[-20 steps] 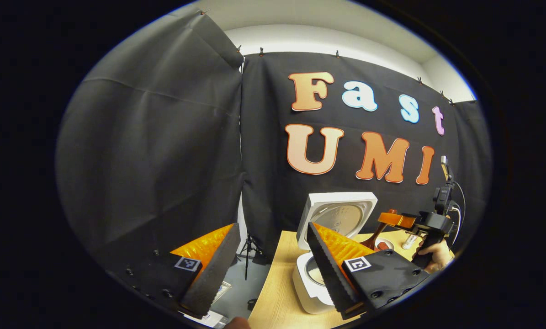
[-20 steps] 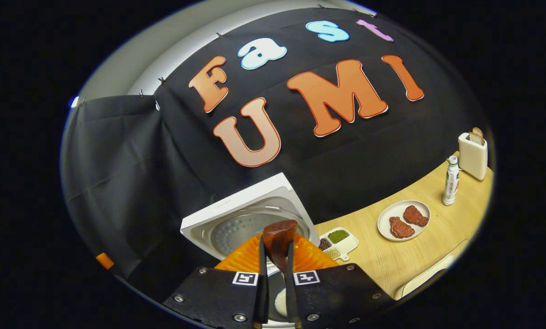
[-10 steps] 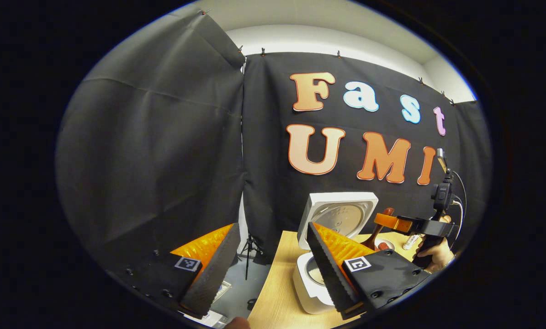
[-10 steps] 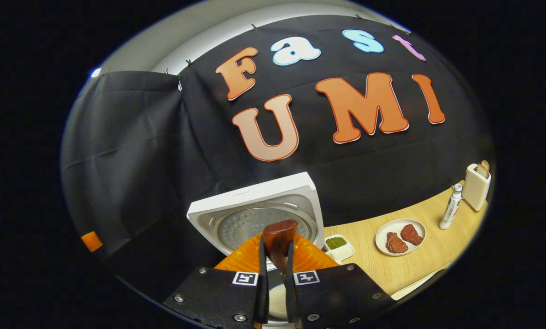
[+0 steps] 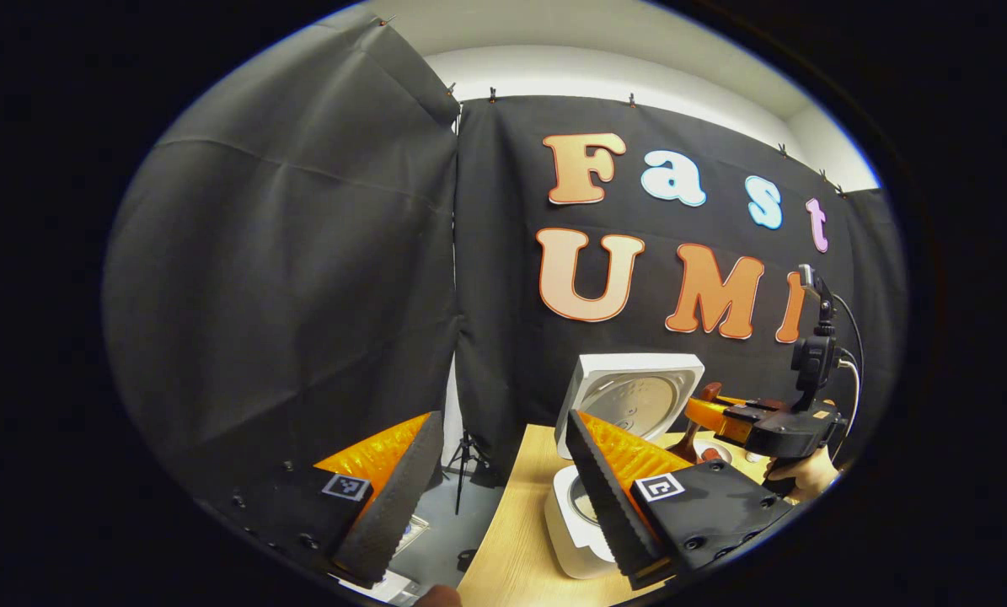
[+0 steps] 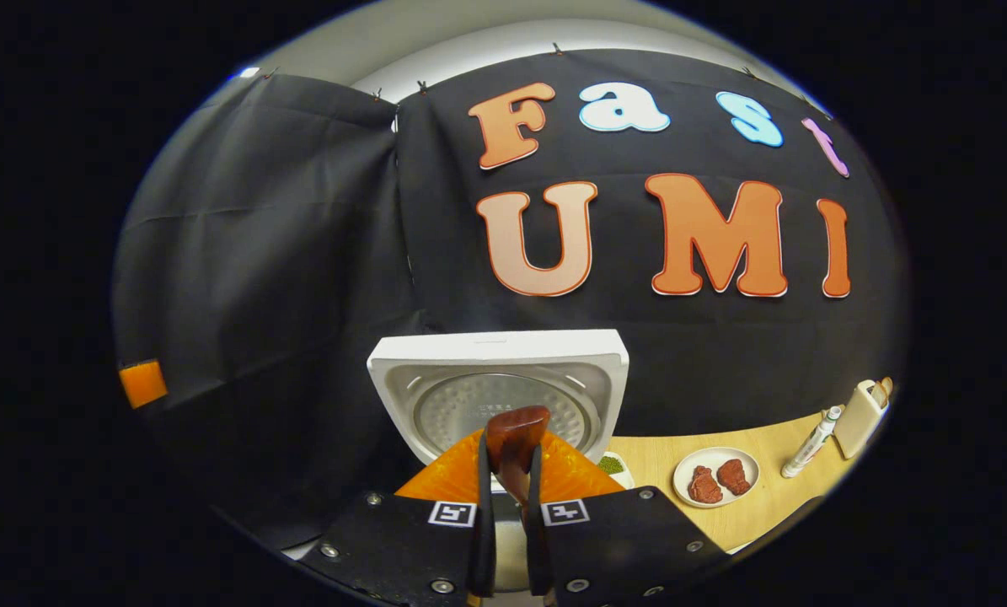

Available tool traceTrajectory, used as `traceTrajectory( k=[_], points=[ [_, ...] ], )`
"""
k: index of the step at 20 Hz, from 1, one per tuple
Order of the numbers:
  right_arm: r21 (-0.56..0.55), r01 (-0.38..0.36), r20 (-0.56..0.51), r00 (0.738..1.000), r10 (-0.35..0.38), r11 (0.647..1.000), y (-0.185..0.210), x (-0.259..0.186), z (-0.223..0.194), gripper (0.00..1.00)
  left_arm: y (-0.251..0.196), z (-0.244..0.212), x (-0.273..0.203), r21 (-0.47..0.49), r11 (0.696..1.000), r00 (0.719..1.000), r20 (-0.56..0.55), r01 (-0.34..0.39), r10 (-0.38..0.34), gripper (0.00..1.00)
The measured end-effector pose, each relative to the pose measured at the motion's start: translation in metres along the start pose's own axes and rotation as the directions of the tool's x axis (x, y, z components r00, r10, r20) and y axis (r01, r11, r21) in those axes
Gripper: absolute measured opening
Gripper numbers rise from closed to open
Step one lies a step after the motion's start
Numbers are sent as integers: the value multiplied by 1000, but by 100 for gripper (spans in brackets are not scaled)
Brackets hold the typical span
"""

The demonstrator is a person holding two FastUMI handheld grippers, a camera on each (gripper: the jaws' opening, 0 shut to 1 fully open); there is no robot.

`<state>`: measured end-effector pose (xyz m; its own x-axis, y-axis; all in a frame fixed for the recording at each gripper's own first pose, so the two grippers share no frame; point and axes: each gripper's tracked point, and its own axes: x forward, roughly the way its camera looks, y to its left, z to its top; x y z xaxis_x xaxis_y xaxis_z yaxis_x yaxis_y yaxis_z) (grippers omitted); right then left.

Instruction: Close the left gripper, press the button to open the rice cooker; take a wooden spoon from the chopstick holder with the right hand, scoop a spoonful of rice and pour it into the rice cooker, then put the wooden spoon back into the chopstick holder.

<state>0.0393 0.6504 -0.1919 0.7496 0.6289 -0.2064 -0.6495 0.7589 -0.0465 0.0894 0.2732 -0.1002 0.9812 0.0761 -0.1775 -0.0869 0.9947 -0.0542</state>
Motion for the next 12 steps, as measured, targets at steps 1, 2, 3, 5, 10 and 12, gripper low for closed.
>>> traceTrajectory(
  k=[1, 2, 3, 5, 10, 12],
  points=[
    [-19, -6, -1, 1000, 6, 1000, 2, 0, -1, 14, 0, 0, 0, 3, 1000, 1000, 0, -4, 4, 99],
    [-40, -6, -1, 1000, 6, 999, 2, -2, -2, 14, 1, 0, 0, 5, 1000, 1000, 0, -7, 7, 99],
    [-52, -4, -2, 1000, 4, 999, 0, -2, -3, 14, 0, 0, 0, 5, 1000, 1000, 0, -8, 8, 99],
    [-25, -14, -11, 1000, 13, 1000, 0, -3, -7, 14, 1, -1, -1, 2, 1000, 1000, 0, -12, 12, 99],
    [145, -8, -10, 1000, 9, 989, -25, -11, -6, 14, 0, -2, -4, -2, 1000, 1000, -1, -17, 17, 99],
    [231, 8, -2, 1000, -7, 973, -44, -20, -2, 14, -3, -3, -5, 1, 1000, 1000, -4, -20, 20, 99]
  ],
)
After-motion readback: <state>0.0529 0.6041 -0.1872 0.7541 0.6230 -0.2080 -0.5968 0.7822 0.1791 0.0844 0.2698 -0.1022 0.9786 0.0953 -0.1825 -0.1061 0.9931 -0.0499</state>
